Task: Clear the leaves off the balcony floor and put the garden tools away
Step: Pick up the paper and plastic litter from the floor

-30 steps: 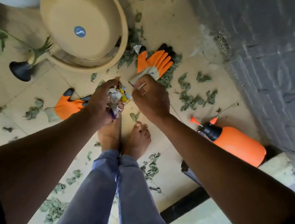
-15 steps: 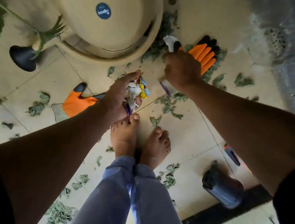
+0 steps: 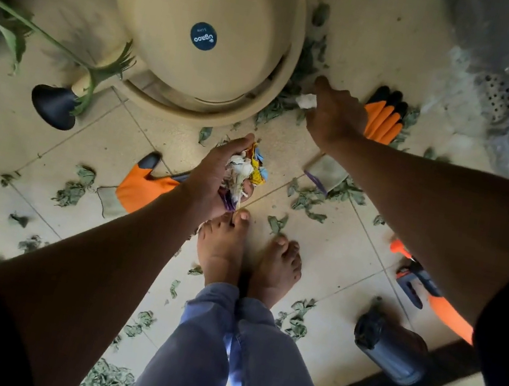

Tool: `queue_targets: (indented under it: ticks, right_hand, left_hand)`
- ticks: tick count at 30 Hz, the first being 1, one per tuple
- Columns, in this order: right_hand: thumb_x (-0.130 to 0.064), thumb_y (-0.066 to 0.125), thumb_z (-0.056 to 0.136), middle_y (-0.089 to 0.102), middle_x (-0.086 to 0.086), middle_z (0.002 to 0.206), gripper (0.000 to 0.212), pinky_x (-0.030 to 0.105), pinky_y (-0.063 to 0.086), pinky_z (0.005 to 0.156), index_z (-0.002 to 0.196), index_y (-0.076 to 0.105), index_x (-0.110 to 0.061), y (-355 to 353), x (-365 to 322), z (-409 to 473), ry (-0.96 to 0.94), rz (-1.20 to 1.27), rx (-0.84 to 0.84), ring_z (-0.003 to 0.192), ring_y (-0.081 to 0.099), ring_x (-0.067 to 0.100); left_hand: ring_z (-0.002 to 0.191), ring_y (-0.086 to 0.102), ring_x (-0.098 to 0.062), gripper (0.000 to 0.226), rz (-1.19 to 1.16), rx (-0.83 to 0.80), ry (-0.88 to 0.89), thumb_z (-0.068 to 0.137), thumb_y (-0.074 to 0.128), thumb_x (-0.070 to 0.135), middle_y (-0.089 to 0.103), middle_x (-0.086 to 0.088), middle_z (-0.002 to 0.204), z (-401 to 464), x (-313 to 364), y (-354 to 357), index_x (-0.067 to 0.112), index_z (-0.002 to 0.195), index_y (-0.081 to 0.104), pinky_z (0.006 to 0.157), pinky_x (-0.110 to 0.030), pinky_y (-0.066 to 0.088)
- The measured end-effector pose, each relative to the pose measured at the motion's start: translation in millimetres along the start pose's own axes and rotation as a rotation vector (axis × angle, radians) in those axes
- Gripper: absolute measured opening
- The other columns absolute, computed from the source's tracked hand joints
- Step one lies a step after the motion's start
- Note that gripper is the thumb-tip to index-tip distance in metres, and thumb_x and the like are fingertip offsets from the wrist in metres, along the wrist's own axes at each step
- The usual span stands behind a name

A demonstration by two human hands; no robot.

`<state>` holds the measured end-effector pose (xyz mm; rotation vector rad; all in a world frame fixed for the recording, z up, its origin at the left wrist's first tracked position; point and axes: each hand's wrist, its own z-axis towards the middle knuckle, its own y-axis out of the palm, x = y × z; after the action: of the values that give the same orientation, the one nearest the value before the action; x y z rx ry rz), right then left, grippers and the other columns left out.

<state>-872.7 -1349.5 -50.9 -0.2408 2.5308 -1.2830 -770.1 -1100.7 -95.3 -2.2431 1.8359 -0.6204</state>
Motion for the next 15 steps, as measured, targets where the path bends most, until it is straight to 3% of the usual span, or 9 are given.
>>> queue_targets:
  ticks: [2, 5, 7, 8, 9, 11, 13, 15]
  right_hand:
    - [-0.022, 0.059, 0.098, 0.07, 0.017, 0.114, 0.029, 0.035, 0.037, 0.07, 0.125, 0.056, -0.014, -1.6, 3.0, -3.5, 0.042, 0.011, -0.006, 0.107, 0.066, 0.041]
    - [-0.035, 0.058, 0.098, 0.071, 0.016, 0.113, 0.032, 0.038, 0.047, 0.086, 0.121, 0.063, -0.013, -4.3, 4.0, -19.1, 0.19, 0.201, 0.004, 0.111, 0.064, 0.039]
    - [-0.037, 0.055, 0.099, 0.072, 0.014, 0.113, 0.033, 0.043, 0.053, 0.092, 0.121, 0.064, -0.014, -11.0, -0.3, -37.4, 0.273, 0.436, 0.005, 0.106, 0.067, 0.035]
    - [-0.035, 0.054, 0.1, 0.072, 0.014, 0.113, 0.034, 0.044, 0.056, 0.09, 0.125, 0.063, -0.014, -16.1, -4.1, -48.3, 0.307, 0.556, -0.005, 0.102, 0.069, 0.033]
    - [-0.033, 0.054, 0.102, 0.073, 0.014, 0.111, 0.035, 0.043, 0.057, 0.086, 0.131, 0.061, -0.012, -24.0, -9.7, -61.0, 0.336, 0.661, -0.038, 0.097, 0.071, 0.031]
    - [-0.029, 0.051, 0.106, 0.075, 0.013, 0.097, 0.035, 0.032, 0.055, 0.063, 0.137, 0.057, -0.013, -40.3, -21.5, -89.4, 0.36, 0.871, -0.132, 0.072, 0.069, 0.023]
    - [-0.029, 0.048, 0.108, 0.073, 0.006, 0.093, 0.03, 0.022, 0.042, 0.049, 0.134, 0.059, -0.02, -61.4, -34.9, -121.3, 0.345, 0.993, -0.219, 0.058, 0.059, 0.012]
    - [-0.03, 0.047, 0.108, 0.069, 0.0, 0.103, 0.023, 0.025, 0.043, 0.055, 0.125, 0.062, -0.03, -79.2, -51.1, -151.8, 0.302, 1.046, -0.258, 0.069, 0.06, 0.011]
  left_hand:
    - [0.12, 0.055, -0.043, 0.045, 0.028, -0.032, 0.1, 0.089, 0.024, 0.041, 0.059, -0.015, 0.133, 14.7, -5.7, -9.6, 0.023, 0.128, 0.035, 0.104, -0.047, 0.042]
    - [0.111, 0.06, -0.043, 0.045, 0.108, -0.146, -0.004, 0.086, 0.024, 0.039, 0.063, -0.017, 0.124, 14.4, -22.0, -15.3, 0.021, 0.125, 0.037, 0.099, -0.049, 0.047]
    - [0.111, 0.061, -0.042, 0.048, 0.023, -0.154, -0.133, 0.084, 0.019, 0.042, 0.064, -0.016, 0.124, 7.6, 1.0, -28.2, 0.02, 0.124, 0.036, 0.098, -0.05, 0.048]
    - [0.111, 0.061, -0.04, 0.05, -0.164, -0.203, -0.224, 0.085, 0.02, 0.046, 0.064, -0.015, 0.125, -1.8, 34.3, -42.4, 0.02, 0.123, 0.038, 0.1, -0.051, 0.048]
    - [0.108, 0.061, -0.037, 0.05, -0.397, -0.405, -0.428, 0.086, 0.032, 0.053, 0.065, -0.012, 0.123, -24.3, 70.0, -61.0, 0.019, 0.121, 0.044, 0.101, -0.052, 0.05]
    - [0.09, 0.064, -0.031, 0.053, -0.488, -0.574, -0.191, 0.075, 0.072, 0.058, 0.068, -0.008, 0.101, -70.0, 104.6, -73.2, 0.018, 0.106, 0.059, 0.088, -0.046, 0.056]
    - [0.077, 0.065, -0.025, 0.046, -0.641, -0.539, -0.157, 0.077, 0.078, 0.053, 0.068, -0.007, 0.088, -100.3, 121.9, -98.0, 0.017, 0.101, 0.063, 0.069, -0.037, 0.058]
    - [0.067, 0.059, -0.02, 0.044, -0.765, -0.571, -0.176, 0.084, 0.076, 0.048, 0.064, -0.008, 0.086, -122.7, 126.3, -104.6, 0.014, 0.108, 0.062, 0.057, -0.026, 0.052]
